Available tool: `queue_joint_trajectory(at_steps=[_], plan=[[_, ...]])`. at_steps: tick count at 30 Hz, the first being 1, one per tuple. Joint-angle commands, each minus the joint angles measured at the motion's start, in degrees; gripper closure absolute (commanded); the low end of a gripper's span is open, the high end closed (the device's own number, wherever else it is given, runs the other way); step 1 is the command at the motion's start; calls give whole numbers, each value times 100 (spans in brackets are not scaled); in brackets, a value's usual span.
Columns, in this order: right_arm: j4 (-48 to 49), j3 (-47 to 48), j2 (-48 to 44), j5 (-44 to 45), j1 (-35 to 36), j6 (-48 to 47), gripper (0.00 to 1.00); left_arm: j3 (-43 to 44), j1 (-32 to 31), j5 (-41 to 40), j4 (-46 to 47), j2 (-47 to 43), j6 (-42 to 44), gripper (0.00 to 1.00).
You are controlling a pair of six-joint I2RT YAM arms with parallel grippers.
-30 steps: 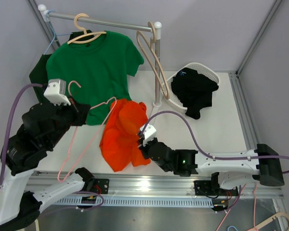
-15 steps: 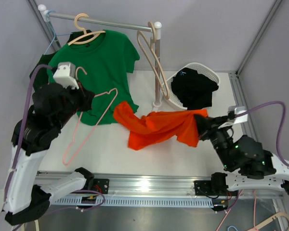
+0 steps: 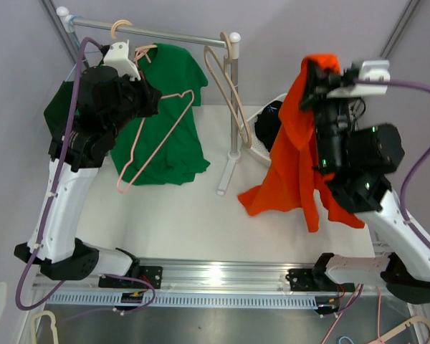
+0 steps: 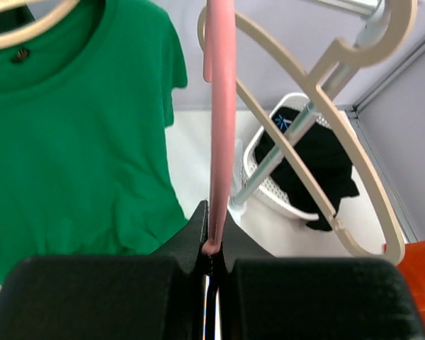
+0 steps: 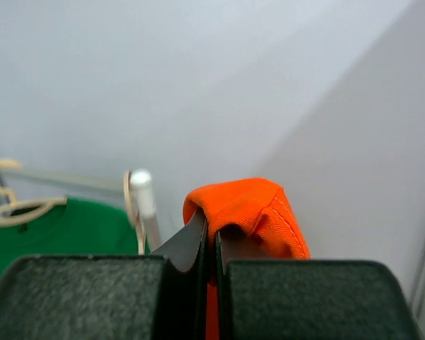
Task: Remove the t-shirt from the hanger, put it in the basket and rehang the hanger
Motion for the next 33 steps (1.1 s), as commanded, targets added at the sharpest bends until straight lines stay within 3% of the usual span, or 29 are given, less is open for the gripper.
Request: queue_joint_trajectory(at_steps=[1,5,12,17,21,23,30,31,33], plan=[[179,1117,686,-1481,-848,110,100,433,202,270,345,134,192,99],[537,1611,1303,-2556,-2147,788,100,627,360,420,442,442,218,99],[2985,1646,2516,-3472,-3538,2432,100,662,685,692,837,880,183,99],[4174,2820,4016,-3727,-3803,3205,100,968,730,587,1136,1302,341,99],[3749,3377,4591,-3710,-3812,3066,100,1066,730,692,1286,1435,377,99],[3685,3037,4627,-3578,-3882,3066,100,1101,730,719,1356,1523,368,99],[4256,-591,3380,-1830,-3953,3057,100,1216,730,851,1330,1672,421,99],[4152,-1152,3240,-1611,-3970,3101,100,1224,730,833,1330,1672,429,99],[3022,-1376,2931,-1468,-4031,3398,100,1251,738,815,1321,1681,447,99]])
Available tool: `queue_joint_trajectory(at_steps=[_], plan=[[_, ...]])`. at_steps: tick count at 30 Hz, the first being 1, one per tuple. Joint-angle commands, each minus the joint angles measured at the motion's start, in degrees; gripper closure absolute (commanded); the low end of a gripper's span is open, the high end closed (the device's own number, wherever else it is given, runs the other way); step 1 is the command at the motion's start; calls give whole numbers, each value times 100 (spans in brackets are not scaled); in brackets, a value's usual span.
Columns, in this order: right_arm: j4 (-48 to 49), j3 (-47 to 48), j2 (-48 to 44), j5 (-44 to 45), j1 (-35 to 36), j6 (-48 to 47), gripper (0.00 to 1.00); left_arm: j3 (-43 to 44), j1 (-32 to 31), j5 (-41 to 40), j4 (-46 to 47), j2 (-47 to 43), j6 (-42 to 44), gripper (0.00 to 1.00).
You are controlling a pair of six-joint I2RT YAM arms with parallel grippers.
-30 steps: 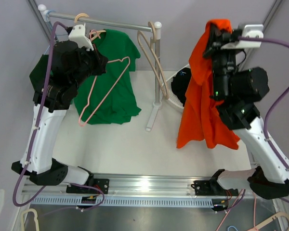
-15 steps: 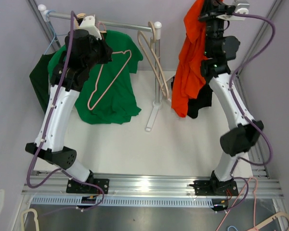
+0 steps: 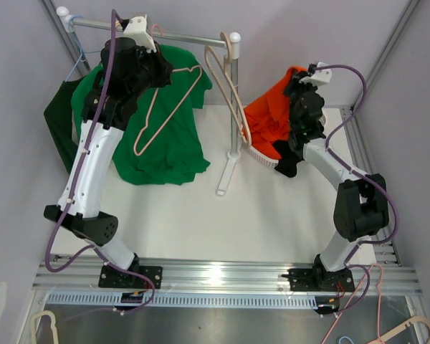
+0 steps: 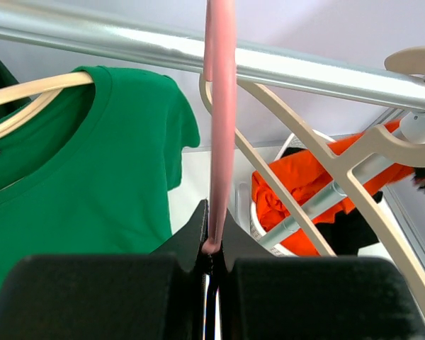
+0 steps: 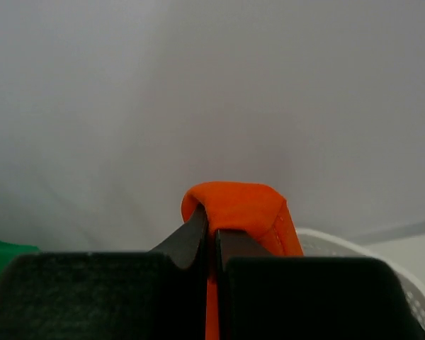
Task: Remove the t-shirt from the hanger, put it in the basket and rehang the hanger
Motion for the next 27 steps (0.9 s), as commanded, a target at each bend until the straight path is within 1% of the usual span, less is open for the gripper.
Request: queue_joint_trajectory(at_steps=[1,2,4,5,6,7,8,9,11,12,14,15,16,17,19,22,24,27], plan=[[-931,-69,-689,755,-122,542,100,269,63,81,241,-15,143,99],[-2478,133,-593,502,-165,936,100,278,63,90,233,2,126,99],[-3919,607,-313,255,-280,1167,100,278,63,142,224,20,91,99],[-5049,1045,-129,-94,-324,1247,100,287,63,186,233,20,47,99],[-5434,1249,308,-394,-368,1213,100,278,63,204,233,29,29,99],[-5847,1452,556,-675,-446,1177,100,296,63,230,241,38,20,99],[-6582,1871,820,-913,-473,1177,100,313,72,230,233,55,-15,99],[-6912,2067,1284,-1324,-508,1116,100,261,63,230,233,55,-15,99],[-7431,2200,1708,-1677,-570,1028,100,296,63,230,241,64,-6,99],[-7494,2148,1710,-1828,-588,1028,100,305,63,396,250,64,11,99],[-7600,2017,1894,-2301,-701,1010,100,296,54,406,250,90,90,99],[-7670,1964,1947,-2556,-737,993,95,287,63,406,242,99,117,99],[-7775,1955,2043,-2872,-763,1019,93,287,63,406,233,117,126,99],[-7898,1928,2053,-2962,-807,1028,93,278,63,432,233,134,152,99],[-7864,1667,2001,-3033,-807,993,92,270,63,441,241,143,170,99],[-7654,1323,1720,-2850,-799,914,92,234,63,476,303,161,178,99],[-7575,1260,1535,-2770,-781,870,94,226,63,511,320,187,170,99],[-7451,1321,1061,-2498,-772,817,87,243,54,582,356,187,135,99]])
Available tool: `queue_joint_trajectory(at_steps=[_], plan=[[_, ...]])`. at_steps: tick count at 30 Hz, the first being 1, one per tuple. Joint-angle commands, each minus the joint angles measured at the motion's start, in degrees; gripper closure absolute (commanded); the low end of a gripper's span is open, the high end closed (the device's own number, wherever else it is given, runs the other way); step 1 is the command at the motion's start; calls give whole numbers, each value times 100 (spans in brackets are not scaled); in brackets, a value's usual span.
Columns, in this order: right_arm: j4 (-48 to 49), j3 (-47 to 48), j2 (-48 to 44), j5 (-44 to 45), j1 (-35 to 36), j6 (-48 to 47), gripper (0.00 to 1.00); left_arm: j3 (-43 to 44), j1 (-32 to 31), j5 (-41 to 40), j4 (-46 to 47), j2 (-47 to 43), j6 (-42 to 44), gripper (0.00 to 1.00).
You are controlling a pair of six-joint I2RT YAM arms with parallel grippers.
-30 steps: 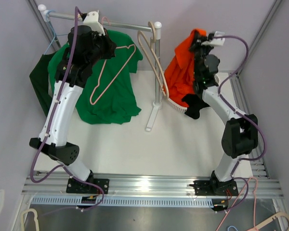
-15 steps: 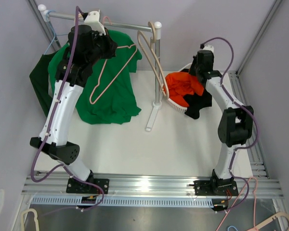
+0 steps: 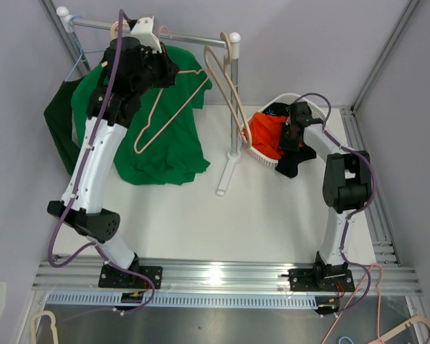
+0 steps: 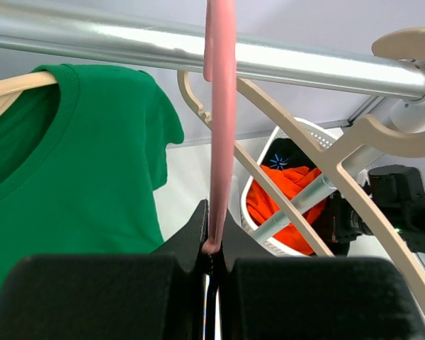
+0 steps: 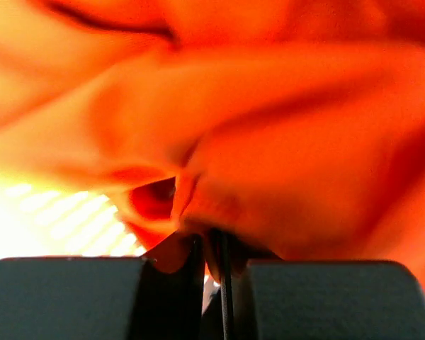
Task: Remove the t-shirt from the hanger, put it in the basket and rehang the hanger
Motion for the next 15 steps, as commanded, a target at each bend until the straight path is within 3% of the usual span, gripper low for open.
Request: queue_joint_trajectory(at_steps=[1,3,6,8,9,10,15], plan=[[100,139,-900,191,32,-103,87,202,48,197,305,12,65,99],[110,332,-1216,454,58,-112,80,202,48,224,314,12,56,99],[-127,796,-1323,508,85,-164,54,228,48,171,306,4,64,99],[-347,1017,-1306,508,94,-191,43,219,48,162,305,-5,91,99],[-391,1149,-1288,508,94,-209,26,219,48,145,305,-5,99,99],[-461,1194,-1279,508,94,-200,20,219,39,145,314,4,117,99],[-340,1072,-1551,798,94,-77,15,176,39,206,393,30,196,99]])
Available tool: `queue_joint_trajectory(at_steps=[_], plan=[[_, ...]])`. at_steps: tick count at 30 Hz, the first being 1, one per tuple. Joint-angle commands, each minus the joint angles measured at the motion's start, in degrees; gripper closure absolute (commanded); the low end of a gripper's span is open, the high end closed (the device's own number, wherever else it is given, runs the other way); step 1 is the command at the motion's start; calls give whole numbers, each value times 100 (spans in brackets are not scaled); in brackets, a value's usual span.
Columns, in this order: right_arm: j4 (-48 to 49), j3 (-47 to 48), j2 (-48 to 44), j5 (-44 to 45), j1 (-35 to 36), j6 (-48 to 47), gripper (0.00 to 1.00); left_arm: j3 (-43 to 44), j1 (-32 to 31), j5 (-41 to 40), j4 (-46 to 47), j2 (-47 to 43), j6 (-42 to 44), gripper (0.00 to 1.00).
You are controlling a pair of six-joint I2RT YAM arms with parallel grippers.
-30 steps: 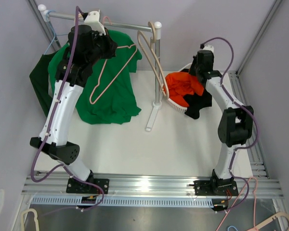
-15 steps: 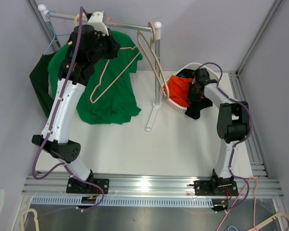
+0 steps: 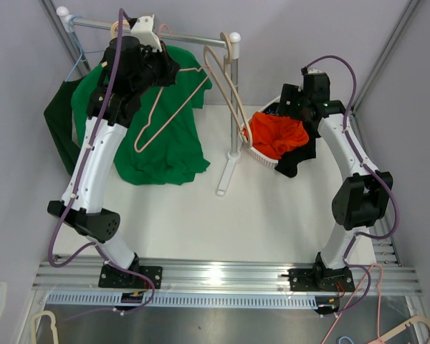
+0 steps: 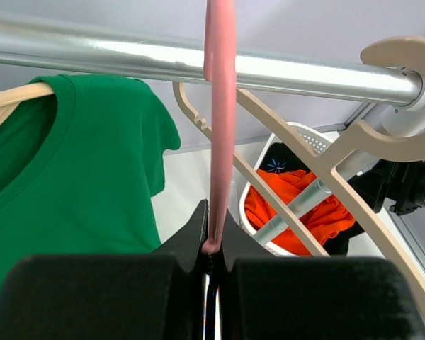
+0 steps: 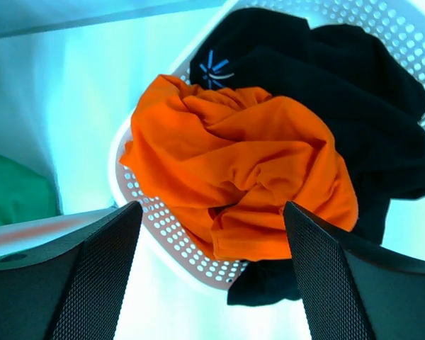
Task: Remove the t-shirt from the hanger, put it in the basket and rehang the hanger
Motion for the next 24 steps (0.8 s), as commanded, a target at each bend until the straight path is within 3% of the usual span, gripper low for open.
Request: queue_joint_trajectory(at_steps=[1,8,10,15,24], plan=[[82,-322,-534,250,17,87,15,158,30,149,356,10,240,99],[620,-1334,-1844,171,35,271,15,52,-127,124,751,115,442,99],[647,-1458,-2083,144,35,272,15,244,-277,-201,761,265,739,99],[699,-1835,-2820,109,35,280,14,430,-927,-2219,1050,695,1734,99],[647,-2082,-3165,135,17,210,13,8,-1192,-2865,1587,801,1629,99]])
